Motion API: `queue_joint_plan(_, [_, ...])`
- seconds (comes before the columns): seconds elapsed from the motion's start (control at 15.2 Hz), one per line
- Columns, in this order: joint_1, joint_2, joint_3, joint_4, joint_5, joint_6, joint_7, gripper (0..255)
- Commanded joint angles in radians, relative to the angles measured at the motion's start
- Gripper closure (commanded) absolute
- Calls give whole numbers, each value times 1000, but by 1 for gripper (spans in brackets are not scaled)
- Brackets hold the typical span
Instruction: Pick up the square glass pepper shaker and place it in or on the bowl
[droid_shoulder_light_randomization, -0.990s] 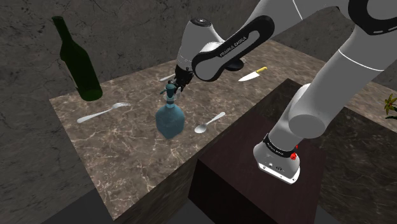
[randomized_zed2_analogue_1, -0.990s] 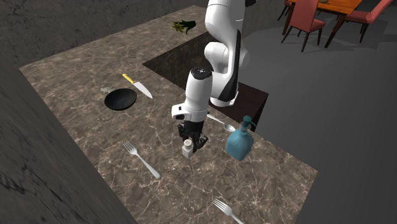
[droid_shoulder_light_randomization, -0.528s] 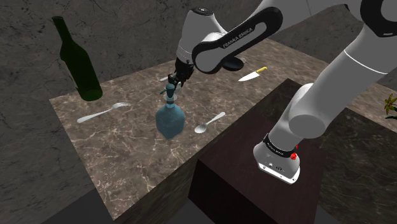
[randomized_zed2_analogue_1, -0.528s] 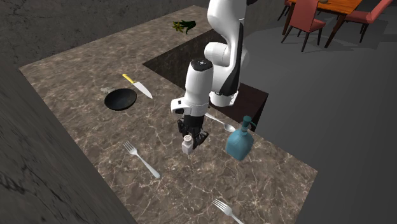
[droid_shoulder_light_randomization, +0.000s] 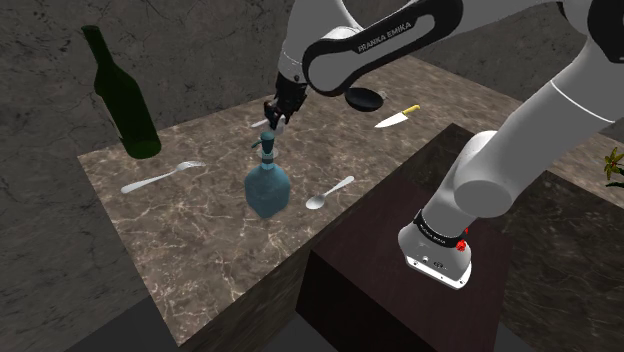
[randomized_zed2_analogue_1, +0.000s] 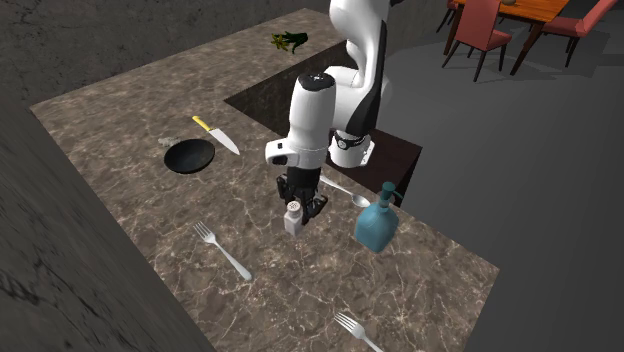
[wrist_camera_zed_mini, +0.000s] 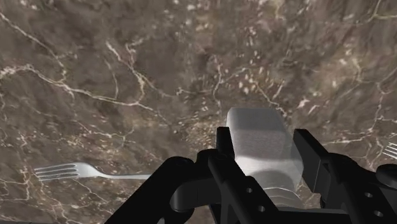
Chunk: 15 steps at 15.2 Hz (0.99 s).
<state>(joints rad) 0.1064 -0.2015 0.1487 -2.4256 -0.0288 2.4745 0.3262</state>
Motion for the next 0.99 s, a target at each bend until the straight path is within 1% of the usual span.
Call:
queue_joint_plan(0.0, [2,-16,0,11,4,-27,-2,255])
queue_joint_plan(0.46, [5,-60,-5,67,15,-127,-13,255])
queue_joint_plan(0.53, [5,-60,-5,68,15,-127,-13,255])
queue_joint_plan(0.92, [-43,-121,-117,5,32,-124,-183,255])
